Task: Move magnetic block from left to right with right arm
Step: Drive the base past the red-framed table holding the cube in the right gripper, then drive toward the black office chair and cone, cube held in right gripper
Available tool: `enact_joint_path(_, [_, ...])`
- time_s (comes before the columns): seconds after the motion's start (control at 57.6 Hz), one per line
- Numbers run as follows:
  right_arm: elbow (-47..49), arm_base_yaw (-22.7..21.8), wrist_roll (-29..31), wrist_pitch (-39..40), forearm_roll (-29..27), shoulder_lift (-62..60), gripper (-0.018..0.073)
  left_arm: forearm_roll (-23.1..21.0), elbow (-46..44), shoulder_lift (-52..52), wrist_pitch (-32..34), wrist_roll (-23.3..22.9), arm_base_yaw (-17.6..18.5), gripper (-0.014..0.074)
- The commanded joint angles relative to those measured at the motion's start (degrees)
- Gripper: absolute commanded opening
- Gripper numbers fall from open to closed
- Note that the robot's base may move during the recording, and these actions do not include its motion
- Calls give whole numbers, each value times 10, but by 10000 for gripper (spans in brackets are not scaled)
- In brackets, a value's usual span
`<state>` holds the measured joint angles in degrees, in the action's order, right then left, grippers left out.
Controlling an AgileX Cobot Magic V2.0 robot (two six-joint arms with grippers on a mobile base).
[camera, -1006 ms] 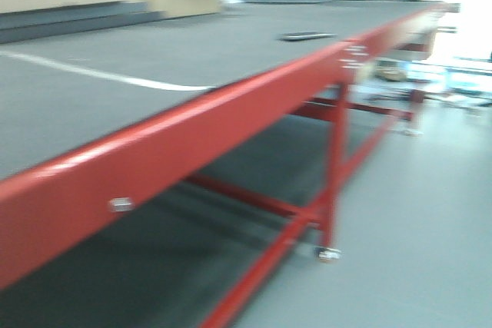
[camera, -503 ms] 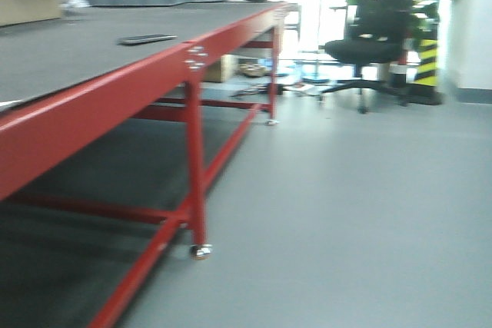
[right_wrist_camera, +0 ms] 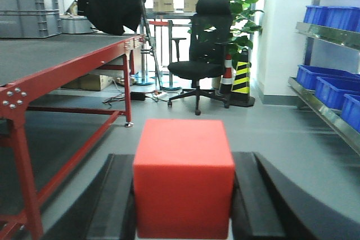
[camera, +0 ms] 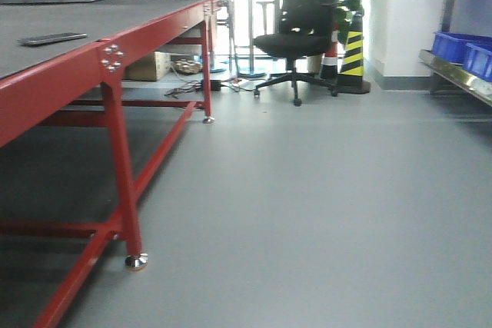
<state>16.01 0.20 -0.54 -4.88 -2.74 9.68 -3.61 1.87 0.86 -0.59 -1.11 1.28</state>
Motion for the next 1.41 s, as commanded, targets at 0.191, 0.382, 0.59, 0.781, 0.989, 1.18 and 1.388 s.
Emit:
enact_joint_path(0.191, [16, -4, 5, 53, 6, 5, 294, -4, 4, 6, 53, -2, 0, -117])
enact_joint_path(0.382, [16, -4, 5, 53, 6, 5, 294, -4, 4, 6, 53, -2, 0, -117])
enact_joint_path(0.59, [16, -4, 5, 53, 6, 5, 294, -4, 4, 6, 53, -2, 0, -117])
enact_joint_path(0.781, [16, -4, 5, 53, 6, 5, 294, -4, 4, 6, 53, -2, 0, -117])
enact_joint_path(0.989, [16, -4, 5, 53, 6, 5, 294, -4, 4, 6, 53, -2, 0, -117])
enact_joint_path(1.18, [16, -4, 5, 53, 6, 5, 294, -4, 4, 6, 53, -2, 0, -117])
enact_joint_path(1.388, [16, -4, 5, 53, 6, 5, 294, -4, 4, 5, 53, -2, 0, -117])
